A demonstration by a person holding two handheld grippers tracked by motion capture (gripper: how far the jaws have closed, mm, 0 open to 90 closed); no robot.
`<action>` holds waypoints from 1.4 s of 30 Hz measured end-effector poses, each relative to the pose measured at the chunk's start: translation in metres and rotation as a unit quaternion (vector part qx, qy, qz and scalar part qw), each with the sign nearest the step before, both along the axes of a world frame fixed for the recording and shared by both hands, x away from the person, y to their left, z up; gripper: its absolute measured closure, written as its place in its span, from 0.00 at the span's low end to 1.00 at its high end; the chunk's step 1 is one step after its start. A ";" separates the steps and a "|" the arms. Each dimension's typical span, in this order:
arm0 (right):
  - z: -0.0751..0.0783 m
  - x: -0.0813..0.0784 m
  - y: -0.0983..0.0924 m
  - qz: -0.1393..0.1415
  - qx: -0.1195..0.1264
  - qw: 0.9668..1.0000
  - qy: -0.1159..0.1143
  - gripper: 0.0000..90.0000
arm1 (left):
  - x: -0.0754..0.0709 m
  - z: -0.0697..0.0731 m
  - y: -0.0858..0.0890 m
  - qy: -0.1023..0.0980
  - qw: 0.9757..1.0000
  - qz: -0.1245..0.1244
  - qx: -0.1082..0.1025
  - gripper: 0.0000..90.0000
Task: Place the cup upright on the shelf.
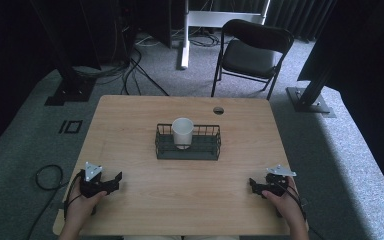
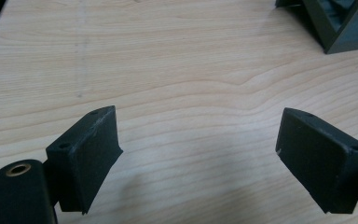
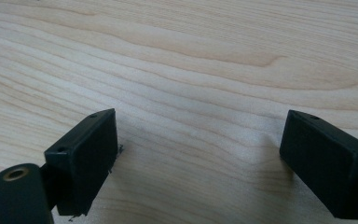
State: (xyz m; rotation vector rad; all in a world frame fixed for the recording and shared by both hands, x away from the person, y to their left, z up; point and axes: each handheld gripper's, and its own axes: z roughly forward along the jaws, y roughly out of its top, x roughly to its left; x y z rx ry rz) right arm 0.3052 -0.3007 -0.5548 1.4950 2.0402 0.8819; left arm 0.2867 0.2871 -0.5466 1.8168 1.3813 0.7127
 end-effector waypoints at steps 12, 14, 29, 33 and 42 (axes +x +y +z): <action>0.000 0.000 0.000 0.000 0.000 1.000 0.000 0.12 | -0.009 0.005 -0.011 0.031 0.996 -0.059 0.058 0.11; 0.000 0.000 0.000 0.000 0.000 1.000 0.000 0.12 | -0.009 0.003 -0.012 0.033 0.995 -0.071 0.064 0.11; 0.000 0.000 0.000 0.000 0.000 1.000 0.000 0.12 | -0.007 -0.005 -0.013 0.076 0.995 -0.050 0.040 0.11; 0.000 0.000 0.000 0.000 0.000 1.000 0.000 0.12 | -0.006 -0.005 -0.012 0.081 0.996 -0.026 0.030 0.11; 0.000 0.000 0.000 0.000 0.000 1.000 0.000 0.12 | -0.006 -0.005 -0.015 0.082 0.996 0.015 0.026 0.11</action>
